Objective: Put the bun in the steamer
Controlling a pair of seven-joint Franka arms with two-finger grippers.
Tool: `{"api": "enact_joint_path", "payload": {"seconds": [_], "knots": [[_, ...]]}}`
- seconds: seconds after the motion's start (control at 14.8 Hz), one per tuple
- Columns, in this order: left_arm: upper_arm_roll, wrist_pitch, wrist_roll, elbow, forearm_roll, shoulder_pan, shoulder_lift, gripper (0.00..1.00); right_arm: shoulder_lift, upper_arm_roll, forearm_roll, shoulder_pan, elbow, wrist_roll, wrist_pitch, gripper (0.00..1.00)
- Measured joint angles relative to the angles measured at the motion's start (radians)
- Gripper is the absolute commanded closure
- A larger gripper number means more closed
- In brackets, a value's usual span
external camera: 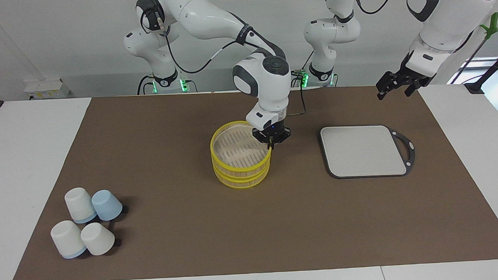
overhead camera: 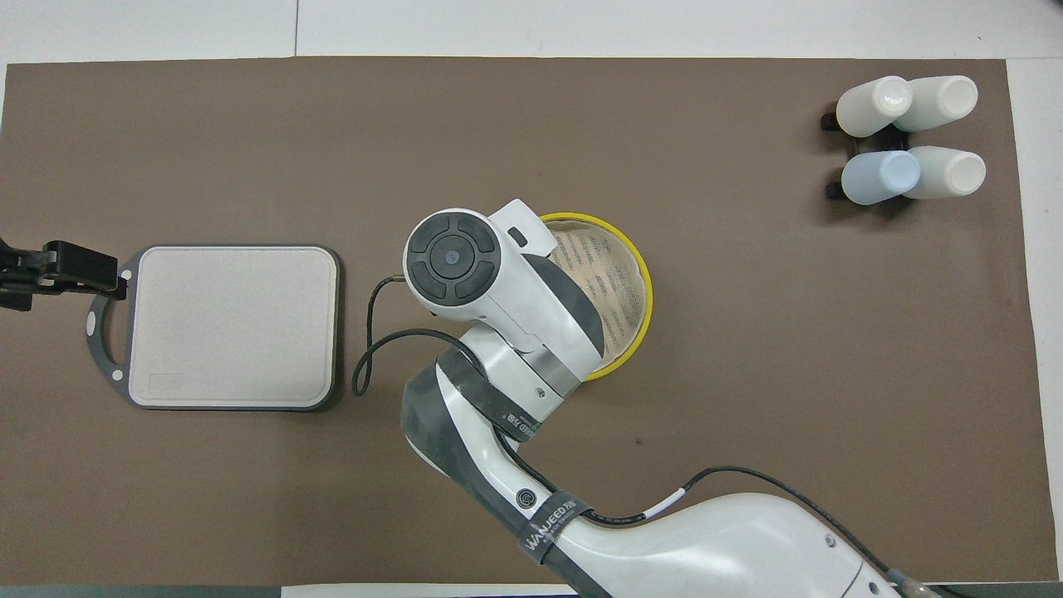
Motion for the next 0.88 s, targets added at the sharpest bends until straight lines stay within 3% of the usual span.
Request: {"api": "enact_joint_path", "payload": {"seconds": [0.41, 0.47, 0.54, 0.61, 0.88], "knots": [[-0.017, 0.003, 0.000, 0.001, 0.000, 0.001, 0.014, 0.00, 0.000, 0.001, 0.002, -0.004, -0.001, 0.000, 0.005, 1.00], [-0.017, 0.004, 0.000, 0.001, 0.000, 0.001, 0.015, 0.00, 0.000, 0.001, 0.002, -0.004, -0.001, 0.000, 0.005, 0.70], [-0.017, 0.004, 0.000, 0.001, 0.000, 0.001, 0.015, 0.00, 0.000, 0.001, 0.002, -0.004, -0.001, 0.000, 0.005, 0.09], [-0.017, 0.004, 0.000, 0.001, 0.000, 0.001, 0.016, 0.00, 0.000, -0.001, 0.001, -0.005, -0.001, 0.000, 0.004, 0.00], [-0.017, 0.003, 0.000, 0.001, 0.000, 0.001, 0.017, 0.00, -0.028, -0.008, 0.000, -0.047, 0.001, -0.016, -0.004, 0.00]]}}
